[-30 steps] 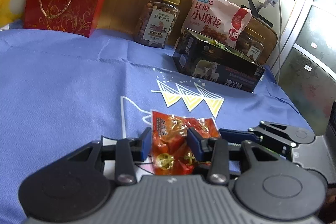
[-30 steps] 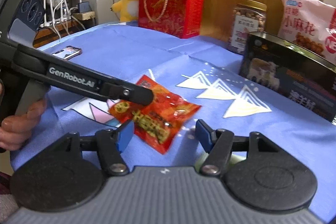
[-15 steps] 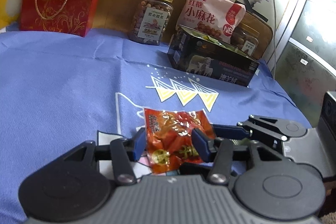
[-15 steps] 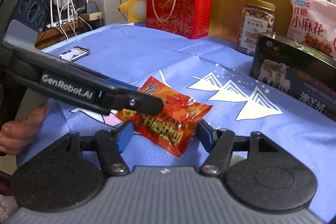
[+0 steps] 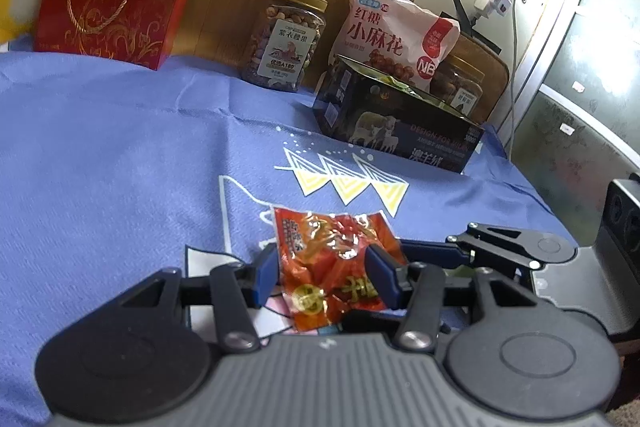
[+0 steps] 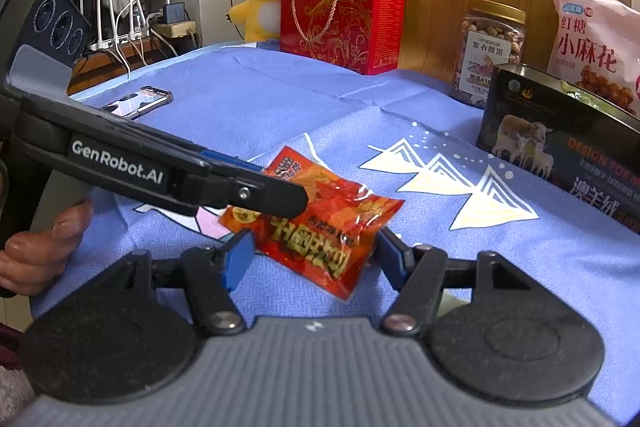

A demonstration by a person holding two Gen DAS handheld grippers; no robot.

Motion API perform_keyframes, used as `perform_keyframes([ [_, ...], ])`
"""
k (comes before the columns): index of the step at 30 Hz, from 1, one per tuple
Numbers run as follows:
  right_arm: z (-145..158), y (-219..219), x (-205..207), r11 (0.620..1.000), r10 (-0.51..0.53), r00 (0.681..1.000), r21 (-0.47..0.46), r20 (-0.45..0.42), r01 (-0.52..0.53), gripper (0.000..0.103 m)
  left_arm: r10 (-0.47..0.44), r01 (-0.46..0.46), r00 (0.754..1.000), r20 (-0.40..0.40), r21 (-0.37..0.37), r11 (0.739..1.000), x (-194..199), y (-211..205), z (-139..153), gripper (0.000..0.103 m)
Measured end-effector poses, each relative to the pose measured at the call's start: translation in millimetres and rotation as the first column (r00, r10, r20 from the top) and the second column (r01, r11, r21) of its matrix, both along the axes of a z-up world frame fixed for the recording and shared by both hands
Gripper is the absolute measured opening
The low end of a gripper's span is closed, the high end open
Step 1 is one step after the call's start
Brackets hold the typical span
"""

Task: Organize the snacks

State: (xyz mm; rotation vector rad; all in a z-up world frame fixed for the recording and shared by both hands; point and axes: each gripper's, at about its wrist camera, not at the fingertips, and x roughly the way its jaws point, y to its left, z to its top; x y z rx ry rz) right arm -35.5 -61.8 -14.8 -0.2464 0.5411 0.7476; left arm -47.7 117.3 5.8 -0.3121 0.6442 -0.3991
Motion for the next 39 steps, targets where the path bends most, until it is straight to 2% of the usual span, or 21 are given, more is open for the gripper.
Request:
perform_keyframes([
  [5,0,2,-2,1.0,0.0,1.0,-0.008,0.011,0.0,0.067,-0.006,0.006,1.0,0.001,-0.01,1.0,0,0,-1,0.046],
  [9,0,3,-5,1.0,0.009,0.999,-0.015,0.033,-0.008,0.061,-0.006,0.006,1.0,0.0,-0.01,1.0,0,0,-1,0.045],
  [16,2,-3,-4,1.0,-0.017,0.999,0.018,0.03,0.017,0.044,0.0,0.0,1.0,0.0,0.003,1.0,0,-4,2,0.045],
  [20,2,-6,-3,0.999,-0.019,1.0,0.033,0.02,0.018,0.043,-0.016,0.016,1.0,0.011,-0.004,1.0,1,-9,5,0.045],
  [23,3,-8,-2,0.999,-0.015,1.0,0.045,0.007,0.015,0.044,-0.009,0.008,1.0,0.016,0.04,0.999,2,-16,4,0.045],
  [28,1,-6,-2,0.999,0.005,1.0,0.039,-0.013,-0.004,0.054,-0.008,0.008,1.0,0.001,0.031,0.999,5,-15,1,0.045],
  [31,0,-3,-5,1.0,0.008,1.0,0.017,0.006,-0.008,0.054,-0.01,0.01,1.0,0.004,0.028,1.0,4,-14,1,0.045],
  [35,0,-1,-6,1.0,0.002,1.0,0.009,0.016,-0.002,0.052,-0.014,0.014,1.0,0.009,0.02,1.0,4,-13,0,0.045],
  [39,0,1,-9,1.0,-0.005,0.999,-0.01,0.05,0.006,0.045,-0.018,0.018,1.0,0.01,0.004,1.0,4,-10,0,0.045],
])
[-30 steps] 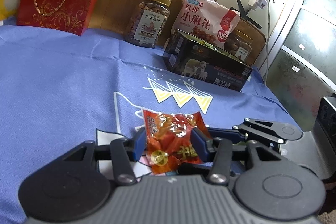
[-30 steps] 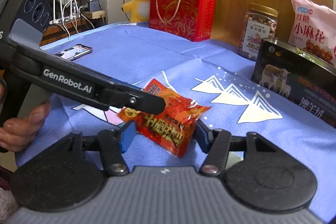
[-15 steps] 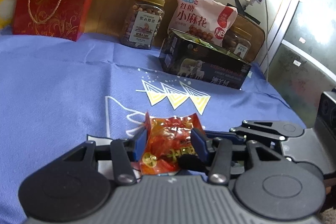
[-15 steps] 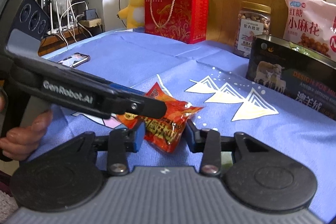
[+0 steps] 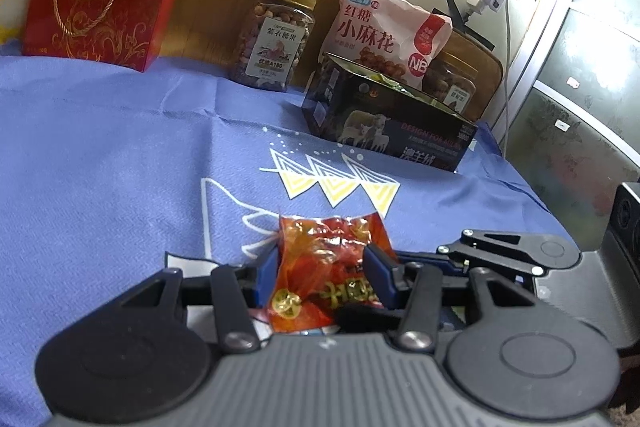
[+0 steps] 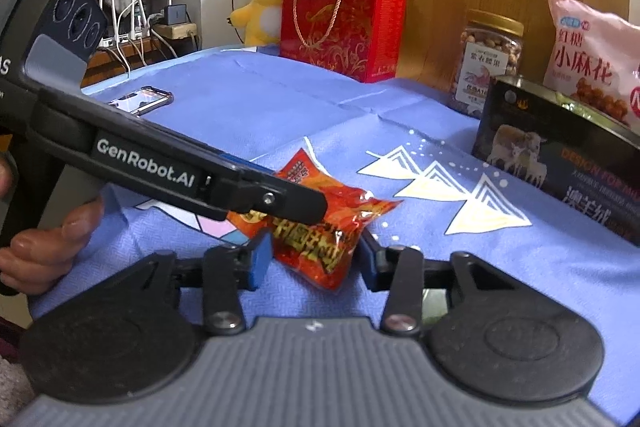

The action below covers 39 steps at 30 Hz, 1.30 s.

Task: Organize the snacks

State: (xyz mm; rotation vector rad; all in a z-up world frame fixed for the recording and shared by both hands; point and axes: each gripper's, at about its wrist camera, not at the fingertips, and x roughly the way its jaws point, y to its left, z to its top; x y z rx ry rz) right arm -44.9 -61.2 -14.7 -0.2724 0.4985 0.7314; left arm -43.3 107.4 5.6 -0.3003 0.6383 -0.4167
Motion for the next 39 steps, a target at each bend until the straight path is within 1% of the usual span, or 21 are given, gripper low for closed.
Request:
perform_keyframes([
  [4,1,-2,2,1.0,-0.008,1.0,0.012,-0.001,0.008,0.042,-0.001,0.001,1.0,0.0,-0.008,1.0,0,1,0,0.045],
  [18,2,-1,-4,1.0,-0.015,0.999,0.008,0.037,0.015,0.038,0.002,-0.002,1.0,0.005,-0.007,1.0,-1,-1,1,0.045],
  [34,7,-13,-13,0.998,-0.053,0.994,0.04,0.1,0.049,0.037,-0.011,0.01,0.999,0.035,0.015,1.0,-3,-18,18,0.045],
  [39,8,-18,-12,0.997,-0.067,0.992,0.047,0.106,0.062,0.037,-0.018,0.017,0.999,0.04,0.027,0.999,-1,-25,21,0.045],
])
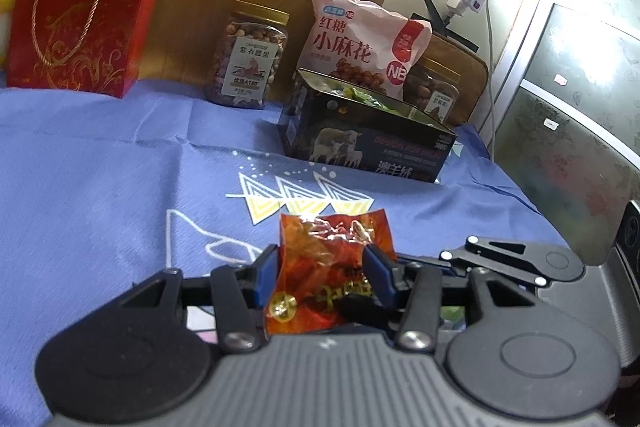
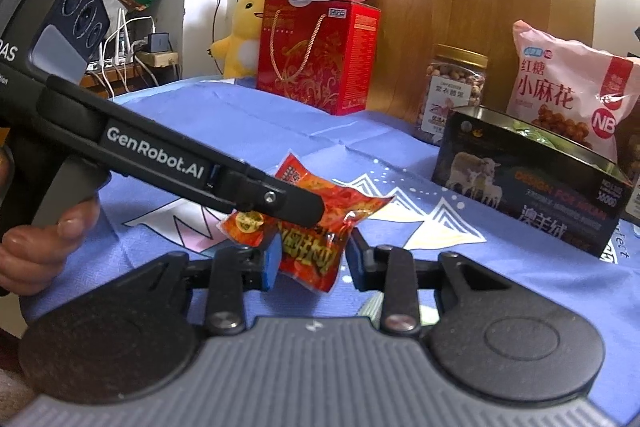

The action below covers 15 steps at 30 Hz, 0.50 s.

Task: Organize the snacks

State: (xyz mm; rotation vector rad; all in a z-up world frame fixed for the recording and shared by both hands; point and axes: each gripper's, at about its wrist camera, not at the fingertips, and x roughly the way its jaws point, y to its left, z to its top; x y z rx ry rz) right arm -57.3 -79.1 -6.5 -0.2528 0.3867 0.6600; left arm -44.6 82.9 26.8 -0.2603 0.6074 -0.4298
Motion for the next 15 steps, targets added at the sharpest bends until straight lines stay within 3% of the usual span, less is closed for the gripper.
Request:
perform_keyframes([
  [15,7,-15,1,0.998,-0.055,0.998,0.025,0.041,0.054,0.037,-0.037,0.036,0.999,0.034,0.023,0.999,12,-19,13,0.045],
])
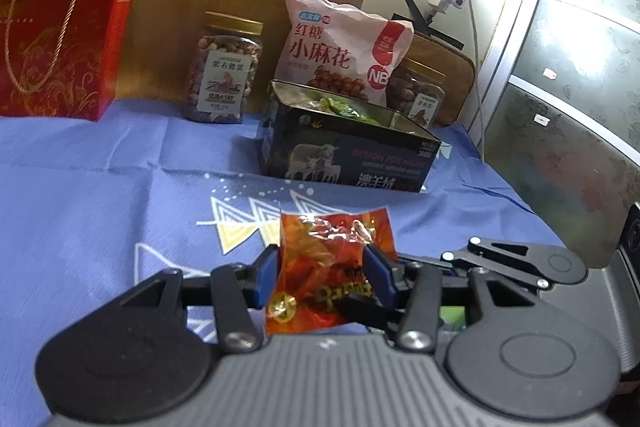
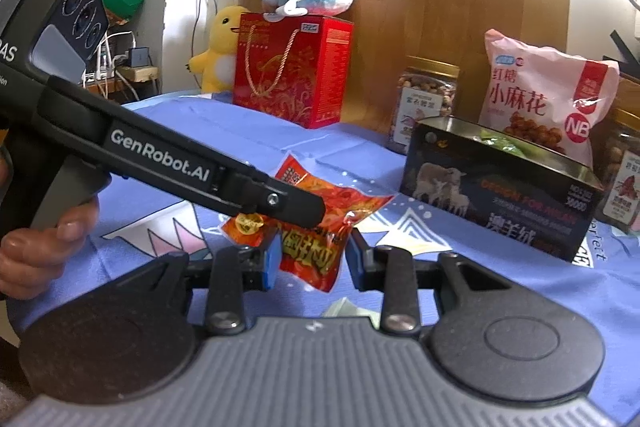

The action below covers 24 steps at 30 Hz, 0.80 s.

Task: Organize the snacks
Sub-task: 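Lift the red bag with both grippers and lower it into the tin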

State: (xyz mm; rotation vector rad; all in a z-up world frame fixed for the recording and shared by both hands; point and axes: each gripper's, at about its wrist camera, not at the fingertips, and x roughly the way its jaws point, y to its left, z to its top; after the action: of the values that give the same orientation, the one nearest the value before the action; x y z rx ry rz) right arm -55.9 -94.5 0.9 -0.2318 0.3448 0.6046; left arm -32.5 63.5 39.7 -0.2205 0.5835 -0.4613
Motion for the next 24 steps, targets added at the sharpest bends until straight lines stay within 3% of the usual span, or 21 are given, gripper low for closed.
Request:
perform_keyframes([
  [16,11,-19,11,0.997,-0.068,0.995,0.026,0.066,0.067,0.037,-0.061,0.059,0.996,0.062,0.037,0.998,23,-27,20,0.045],
  [24,25,-33,26,0.992,-0.121,0.983,0.039,0.139,0.117,0.037,-0.098,0.091,0.988,0.119,0.057,0.994,43,-47,40,0.045],
])
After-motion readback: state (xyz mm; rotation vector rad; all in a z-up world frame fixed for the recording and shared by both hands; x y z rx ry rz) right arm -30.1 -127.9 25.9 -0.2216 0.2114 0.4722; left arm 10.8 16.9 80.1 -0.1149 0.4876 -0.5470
